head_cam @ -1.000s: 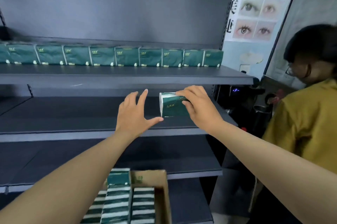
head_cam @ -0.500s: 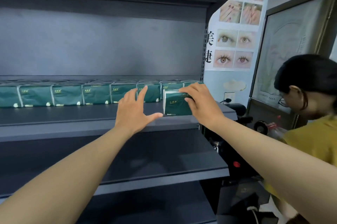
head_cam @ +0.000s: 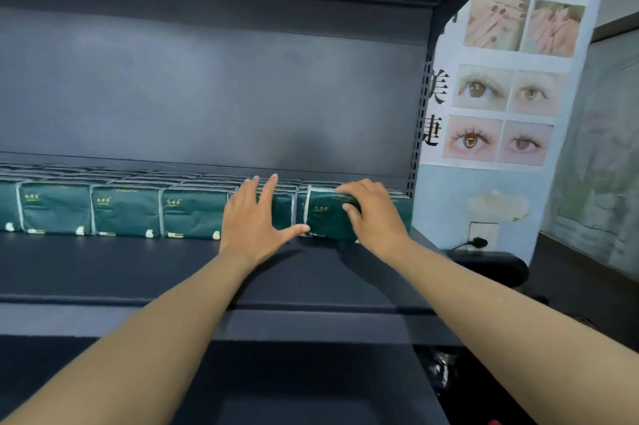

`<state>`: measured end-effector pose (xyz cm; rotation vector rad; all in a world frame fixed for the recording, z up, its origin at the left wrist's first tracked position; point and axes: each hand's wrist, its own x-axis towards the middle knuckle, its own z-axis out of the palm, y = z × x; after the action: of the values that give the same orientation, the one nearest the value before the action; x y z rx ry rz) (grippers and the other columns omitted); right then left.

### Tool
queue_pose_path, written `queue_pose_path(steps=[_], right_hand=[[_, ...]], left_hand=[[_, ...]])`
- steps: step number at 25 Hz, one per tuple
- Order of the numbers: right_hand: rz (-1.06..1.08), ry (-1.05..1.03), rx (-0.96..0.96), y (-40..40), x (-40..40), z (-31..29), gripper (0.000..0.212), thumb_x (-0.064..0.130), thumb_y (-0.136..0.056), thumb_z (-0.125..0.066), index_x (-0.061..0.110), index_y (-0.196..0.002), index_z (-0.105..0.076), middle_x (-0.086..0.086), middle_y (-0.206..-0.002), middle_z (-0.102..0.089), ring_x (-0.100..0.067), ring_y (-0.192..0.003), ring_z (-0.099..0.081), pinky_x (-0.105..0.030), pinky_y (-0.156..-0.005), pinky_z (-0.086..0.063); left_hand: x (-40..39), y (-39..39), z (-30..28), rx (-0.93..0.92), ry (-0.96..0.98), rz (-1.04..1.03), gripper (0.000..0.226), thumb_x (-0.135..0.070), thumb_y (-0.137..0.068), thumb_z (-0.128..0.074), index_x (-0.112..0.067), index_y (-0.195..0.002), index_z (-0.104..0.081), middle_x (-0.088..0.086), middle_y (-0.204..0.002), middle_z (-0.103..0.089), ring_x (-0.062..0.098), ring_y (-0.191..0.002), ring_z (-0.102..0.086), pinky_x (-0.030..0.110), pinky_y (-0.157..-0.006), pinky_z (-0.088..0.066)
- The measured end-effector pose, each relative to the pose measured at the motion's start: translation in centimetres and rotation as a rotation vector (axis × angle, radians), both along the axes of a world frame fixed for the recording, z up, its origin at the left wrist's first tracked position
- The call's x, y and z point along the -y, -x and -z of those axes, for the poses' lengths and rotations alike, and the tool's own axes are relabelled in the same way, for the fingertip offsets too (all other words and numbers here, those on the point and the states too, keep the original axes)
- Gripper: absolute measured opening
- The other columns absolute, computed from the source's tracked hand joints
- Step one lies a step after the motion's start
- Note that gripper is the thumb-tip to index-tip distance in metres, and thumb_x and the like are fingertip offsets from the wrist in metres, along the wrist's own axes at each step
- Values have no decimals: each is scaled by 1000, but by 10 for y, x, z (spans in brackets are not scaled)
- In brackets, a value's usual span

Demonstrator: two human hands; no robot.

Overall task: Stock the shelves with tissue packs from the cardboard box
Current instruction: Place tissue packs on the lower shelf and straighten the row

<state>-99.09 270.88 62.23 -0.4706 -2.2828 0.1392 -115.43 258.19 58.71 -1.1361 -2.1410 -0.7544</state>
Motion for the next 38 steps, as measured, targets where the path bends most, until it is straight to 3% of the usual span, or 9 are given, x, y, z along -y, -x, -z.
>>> queue_pose_path(steps=[3, 6, 11, 18, 22, 26, 29, 32, 38], right_hand=[[-47, 77, 26, 39, -20, 14, 30, 17, -95, -51, 20, -125, -53, 0, -124, -51, -19, -123, -35, -34, -103, -33], [-31, -12, 44, 55, -31, 31, 40, 30, -89, -58, 24, -128, -49, 6, -127, -47, -15, -126, -29, -34, -105, -24], [34, -163, 62, 61, -36, 39, 44, 36, -88, -57, 28, -130, -43, 10, -130, -42, -13, -129, -25, -38, -111, -8], [75, -224, 61, 62, -37, 40, 46, 40, -88, -55, 28, -130, -42, 7, -133, -41, -17, -129, -27, -40, -110, -11], [190, -217, 100, 49, -24, 31, 69, 55, -81, -57, 27, -139, -33, -1, -146, -30, -23, -138, -19, -43, -109, -16], [276, -221, 105, 26, 19, 14, 75, 63, -79, -56, 24, -140, -34, -5, -147, -31, -25, -137, -21, -45, -108, -21], [287, -241, 112, 18, 84, 17, 72, 61, -80, -56, 23, -138, -37, -5, -146, -33, -26, -137, -23, -47, -107, -23], [283, -190, 109, 20, 171, 40, 69, 59, -82, -55, 22, -138, -39, -6, -144, -34, -26, -136, -23, -47, -107, -23], [200, -101, 185, 63, 349, 112, 62, 51, -87, -54, 20, -138, -39, -5, -146, -33, -25, -136, -23, -44, -106, -25]], left_hand=[[-21, 20, 9, -104, 53, -32, 113, -89, -60, -41, -20, -149, -26, 14, -149, -33, 27, -141, -23, 43, -115, -9], [-34, 36, 13, -225, 131, -52, 111, -89, -58, -31, -19, -144, -38, 15, -137, -48, 30, -134, -37, 45, -113, -2], [-44, 46, 17, -266, 188, -60, 115, -92, -56, -22, -22, -148, -29, 9, -134, -46, 26, -131, -37, 45, -115, -3], [-40, 42, 14, -263, 169, -62, 111, -87, -60, -37, -23, -150, -21, 7, -138, -41, 24, -134, -32, 44, -116, 0], [-16, 28, 8, -232, 85, -70, 105, -80, -64, -53, -20, -147, -32, 11, -137, -44, 28, -133, -34, 44, -114, -11], [56, 25, 4, -166, 48, -57, 99, -76, -67, -57, -19, -145, -33, 12, -138, -42, 29, -132, -33, 41, -107, -26], [144, 38, 11, -219, 73, -70, 97, -76, -67, -53, -17, -143, -38, 13, -135, -45, 30, -129, -38, 42, -104, -32], [244, 58, 31, -247, 130, -66, 95, -75, -69, -56, -15, -141, -42, 16, -136, -47, 33, -128, -42, 45, -103, -36], [435, 106, 111, -289, 305, -58, 94, -71, -57, -71, -9, -127, -58, 20, -119, -60, 36, -111, -58, 46, -85, -51]])
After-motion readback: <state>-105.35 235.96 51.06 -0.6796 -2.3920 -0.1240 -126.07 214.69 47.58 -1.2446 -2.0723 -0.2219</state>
